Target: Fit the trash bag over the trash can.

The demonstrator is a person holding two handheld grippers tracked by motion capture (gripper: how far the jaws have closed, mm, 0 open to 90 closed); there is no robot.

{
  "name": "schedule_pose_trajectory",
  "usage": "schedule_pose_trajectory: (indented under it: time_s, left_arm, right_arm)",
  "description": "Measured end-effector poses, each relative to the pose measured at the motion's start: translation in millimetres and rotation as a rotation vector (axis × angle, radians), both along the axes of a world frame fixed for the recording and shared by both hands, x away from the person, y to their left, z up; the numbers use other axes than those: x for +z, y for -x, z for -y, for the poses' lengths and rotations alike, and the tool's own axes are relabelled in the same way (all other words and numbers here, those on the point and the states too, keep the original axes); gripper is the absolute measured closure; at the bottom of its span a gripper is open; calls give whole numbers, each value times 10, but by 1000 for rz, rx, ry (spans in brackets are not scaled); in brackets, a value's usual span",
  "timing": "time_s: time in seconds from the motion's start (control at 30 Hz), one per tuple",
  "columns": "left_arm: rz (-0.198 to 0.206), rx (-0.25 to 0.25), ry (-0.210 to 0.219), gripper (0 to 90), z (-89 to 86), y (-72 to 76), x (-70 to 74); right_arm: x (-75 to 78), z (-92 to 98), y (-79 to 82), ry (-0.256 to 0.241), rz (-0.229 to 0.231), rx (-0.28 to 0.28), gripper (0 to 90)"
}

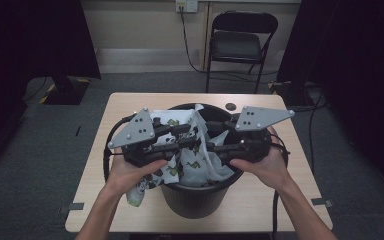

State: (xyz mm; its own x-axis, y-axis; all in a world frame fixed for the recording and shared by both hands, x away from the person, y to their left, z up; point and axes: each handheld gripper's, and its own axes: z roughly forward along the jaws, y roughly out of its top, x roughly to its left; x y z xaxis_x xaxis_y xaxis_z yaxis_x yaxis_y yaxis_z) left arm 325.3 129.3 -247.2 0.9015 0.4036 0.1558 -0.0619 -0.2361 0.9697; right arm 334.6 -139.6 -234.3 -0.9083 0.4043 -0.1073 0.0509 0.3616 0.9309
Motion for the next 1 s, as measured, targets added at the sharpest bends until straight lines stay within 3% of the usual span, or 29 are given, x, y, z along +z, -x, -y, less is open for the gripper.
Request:
schedule_pose_trajectory:
  time_s: [0.1, 0.3, 0.47, 0.57, 0.67, 0.77, 0.87, 1.0]
  left_arm:
    - [-8, 9, 32, 639, -88, -33, -51]
    - [-40, 54, 44, 637, -206, -113, -178]
    - [-47, 64, 49, 613, -244, -133, -214]
    - [-48, 73, 56, 585, -295, -114, -212]
    - [-54, 87, 83, 542, -368, -86, -207]
    - [-59, 97, 92, 453, -445, -70, -209]
    - [-70, 98, 97, 361, -510, -70, -240]
    - [-84, 102, 86, 336, -542, -85, -314]
  right_arm:
    - [38, 76, -9, -40, 9, -28, 456]
    - [130, 180, -16, -130, 36, -97, 463]
    - [218, 190, 32, -192, 55, -65, 477]
    - [250, 162, 62, -206, 59, -28, 433]
    - [209, 97, 54, -161, 43, -9, 446]
    - [94, 56, -7, -87, 24, -27, 660]
    - [9, 48, -61, -23, 21, -62, 775]
    - [-73, 75, -148, 47, 1, -105, 900]
